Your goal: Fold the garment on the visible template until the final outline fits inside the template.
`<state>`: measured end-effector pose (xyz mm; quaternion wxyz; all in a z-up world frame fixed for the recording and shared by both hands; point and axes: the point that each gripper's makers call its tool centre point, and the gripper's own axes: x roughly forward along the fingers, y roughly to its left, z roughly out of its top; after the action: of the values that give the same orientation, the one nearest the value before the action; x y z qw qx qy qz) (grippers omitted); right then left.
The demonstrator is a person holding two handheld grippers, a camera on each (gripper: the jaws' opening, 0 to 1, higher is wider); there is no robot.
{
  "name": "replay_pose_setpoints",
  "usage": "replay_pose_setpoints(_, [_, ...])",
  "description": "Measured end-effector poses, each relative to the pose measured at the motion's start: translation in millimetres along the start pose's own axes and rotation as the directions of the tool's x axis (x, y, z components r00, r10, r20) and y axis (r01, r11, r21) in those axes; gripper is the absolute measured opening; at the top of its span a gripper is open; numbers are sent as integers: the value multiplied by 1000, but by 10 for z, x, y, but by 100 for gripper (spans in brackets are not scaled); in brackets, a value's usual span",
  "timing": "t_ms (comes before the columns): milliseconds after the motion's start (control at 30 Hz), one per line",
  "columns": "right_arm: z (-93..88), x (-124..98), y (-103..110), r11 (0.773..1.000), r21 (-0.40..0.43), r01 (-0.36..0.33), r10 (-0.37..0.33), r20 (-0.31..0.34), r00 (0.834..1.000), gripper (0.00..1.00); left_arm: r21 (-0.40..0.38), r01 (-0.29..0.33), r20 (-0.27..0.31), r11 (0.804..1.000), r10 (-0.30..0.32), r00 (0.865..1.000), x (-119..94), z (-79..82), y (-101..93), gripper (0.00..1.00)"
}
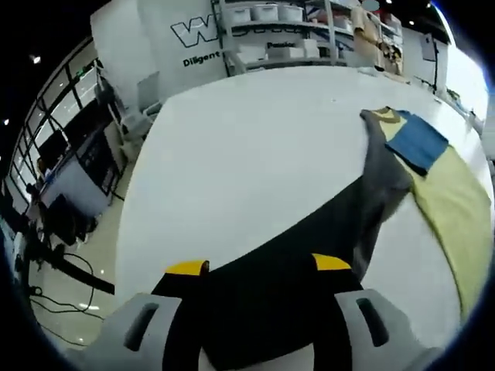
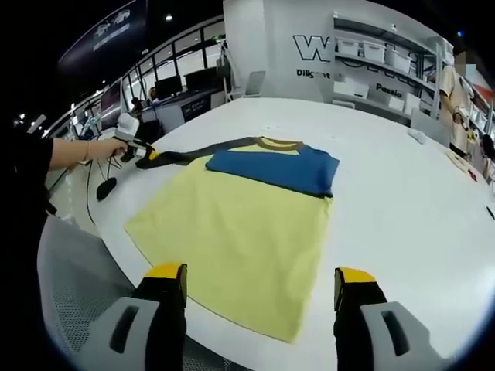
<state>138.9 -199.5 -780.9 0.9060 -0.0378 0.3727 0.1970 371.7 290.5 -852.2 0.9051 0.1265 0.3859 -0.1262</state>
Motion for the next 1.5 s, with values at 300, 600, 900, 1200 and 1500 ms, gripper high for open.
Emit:
replay_pose_setpoints(300, [-56,-32,-42,1000,16,17,-17,-5,1000,76,-51,66,-13,997,-67,998,32,-26,-63,48])
replay_pose_setpoints(600, [-54,-38,-46,999,26,20,-20,0,1000,76,-40,40,4,998,-40,999,29,-1,-80,13])
replay_pose_setpoints(900, [-58,-54,-53,1000,19,22,-22,-2,1000,75,22,-51,32,998,50,998,-52,79,-6,8])
replay_pose_setpoints(1200, [-61,-64,-38,1000,13,21,-21,-6,1000,73,-166,-159,145,973,183,972,-291,341,358,8])
replay_pose_setpoints(1500, [-25,-48,-20,1000,18,12,-12,4,1000,74,-209,-195,38,958,207,978,-171,104,422,9])
